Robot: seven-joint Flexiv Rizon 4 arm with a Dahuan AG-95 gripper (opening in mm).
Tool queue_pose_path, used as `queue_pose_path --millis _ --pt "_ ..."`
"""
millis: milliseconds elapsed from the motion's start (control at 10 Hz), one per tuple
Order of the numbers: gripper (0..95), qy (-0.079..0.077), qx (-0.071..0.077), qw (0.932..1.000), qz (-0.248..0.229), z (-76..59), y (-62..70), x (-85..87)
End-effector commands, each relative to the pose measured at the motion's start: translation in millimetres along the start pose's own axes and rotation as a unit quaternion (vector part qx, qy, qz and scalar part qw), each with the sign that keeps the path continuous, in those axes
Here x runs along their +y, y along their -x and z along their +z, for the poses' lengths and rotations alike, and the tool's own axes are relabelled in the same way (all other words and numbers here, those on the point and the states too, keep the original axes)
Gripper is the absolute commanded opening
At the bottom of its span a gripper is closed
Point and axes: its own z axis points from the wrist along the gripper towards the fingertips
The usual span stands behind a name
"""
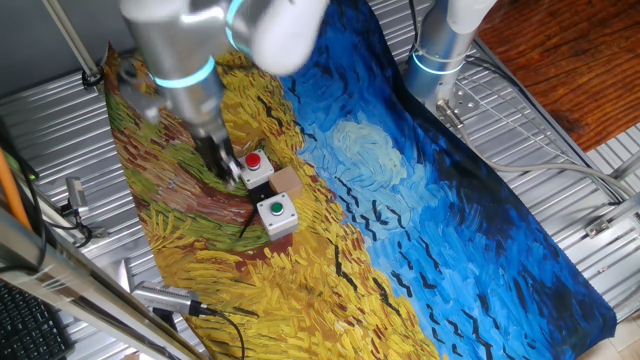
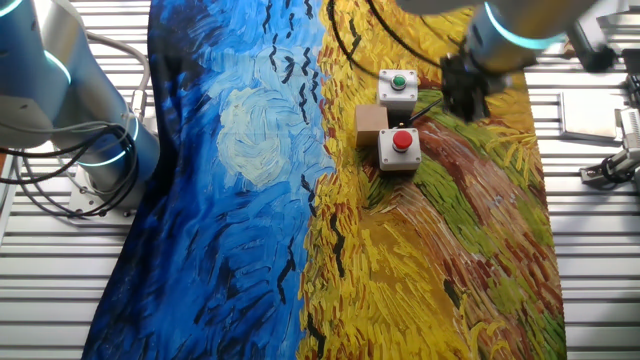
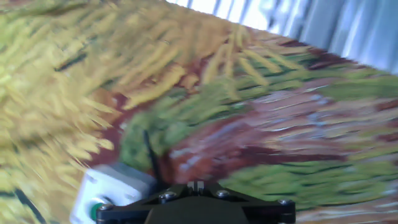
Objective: Turn the hands of a clock
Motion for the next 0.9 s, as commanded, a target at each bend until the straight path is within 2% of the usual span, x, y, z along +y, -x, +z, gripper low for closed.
queue_pose_path --millis 100,200,400,700,800,900 --pt "0.0 -0.005 0.0 0.9998 0.021 11.8 5.3 20.4" --pt "0.0 -0.005 0.0 0.9998 0.02 11.8 5.3 20.4" --pt "0.0 -0.002 0.001 0.9999 -0.011 11.8 5.3 20.4" --pt "0.0 -0.006 0.006 0.9992 -0.04 11.8 5.3 20.4" --pt "0.0 -0.014 0.009 0.9992 -0.036 12.5 6.2 20.6" --pt "0.0 -0.025 0.015 0.9991 -0.032 17.7 10.6 28.3"
